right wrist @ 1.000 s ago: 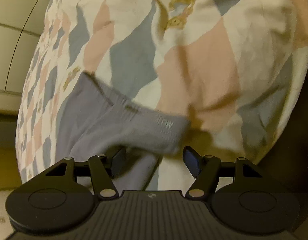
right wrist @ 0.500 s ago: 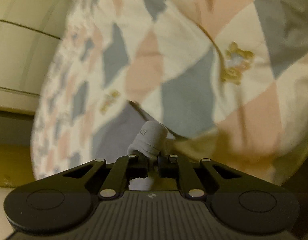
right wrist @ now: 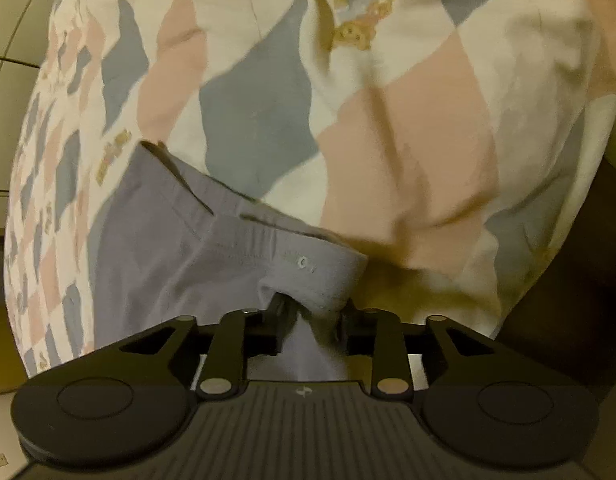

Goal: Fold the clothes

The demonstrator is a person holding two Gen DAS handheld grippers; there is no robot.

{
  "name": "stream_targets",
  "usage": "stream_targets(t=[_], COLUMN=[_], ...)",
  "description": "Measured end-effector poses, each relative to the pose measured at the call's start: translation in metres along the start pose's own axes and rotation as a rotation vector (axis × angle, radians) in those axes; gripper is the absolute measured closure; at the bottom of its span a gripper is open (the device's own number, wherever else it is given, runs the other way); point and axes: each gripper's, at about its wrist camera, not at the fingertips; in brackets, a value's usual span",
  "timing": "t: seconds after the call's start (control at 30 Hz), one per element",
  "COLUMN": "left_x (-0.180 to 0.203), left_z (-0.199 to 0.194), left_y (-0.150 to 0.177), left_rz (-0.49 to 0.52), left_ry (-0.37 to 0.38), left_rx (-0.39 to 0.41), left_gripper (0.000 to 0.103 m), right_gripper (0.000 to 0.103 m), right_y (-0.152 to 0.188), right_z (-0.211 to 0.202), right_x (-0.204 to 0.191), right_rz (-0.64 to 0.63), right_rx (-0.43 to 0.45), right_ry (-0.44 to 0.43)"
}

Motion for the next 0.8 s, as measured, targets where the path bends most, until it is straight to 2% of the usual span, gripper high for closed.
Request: stream_targets(t=[0.17, 0.2, 0.23, 0.27, 0.33, 0.47, 0.53, 0.6, 0.7, 0.8], left_x=[0.01, 0.01, 0.01, 0.011, 0.021, 0.056, 0.089, 0.142, 0.222, 0.301], left_z=[0.019, 0.02, 0.021, 0.02, 0.012, -0.017, -0.029, -0.048, -0.075, -0.102], left_y=[-0.012, -0.014, -0.017, -0.02, -0.027, -0.04, -0.052, -0.069, -0.094, -0.12], left_rz=[0.064, 0.054, 0.044, 0.039, 0.072, 0.223, 0.295, 0.351, 0.434, 0.517], left_ry=[-0.042, -0.047, -0.047, -0.04, -0.035, 0.001, 0.012, 0.046, 0.097, 0.148], left_rx=[-0.006, 0.0, 0.009, 0.019, 0.038, 0.113, 0.147, 0.211, 0.309, 0.406], left_gripper=[0.075, 0.079, 0.096, 0.103, 0.103, 0.103, 0.103, 0.103, 0.103, 0.103], right_gripper=[0.07, 0.08, 0.096, 0.096, 0.097, 0.098, 0.098, 0.098, 0.098, 0.098], right_y=[0.01, 0.011, 0.011, 0.01, 0.007, -0.006, -0.017, -0.032, -0.062, -0.098], right_z=[0.009, 0.009, 0.008, 0.005, -0.003, -0.024, -0.032, -0.034, -0.036, -0.048], right_x=[-0.002, -0.002, -0.003, -0.004, -0.009, -0.021, -0.031, -0.049, -0.098, -0.171], right_rz=[-0.021, -0.026, -0.034, -0.043, -0.052, 0.014, 0.057, 0.078, 0.091, 0.032], right_rx=[-0.008, -0.002, 0.004, 0.014, 0.044, 0.065, 0.067, 0.07, 0.097, 0.167], right_ry=[0.024, 0.022, 0.02, 0.017, -0.02, -0.143, -0.197, -0.245, -0.348, -0.483])
Point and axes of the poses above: each gripper's, at about its wrist camera, not at the fingertips, and z roughly the way its jaws point, x to its right, y to its underside, and after that the axes turned 2 degrees about -y, right-handed
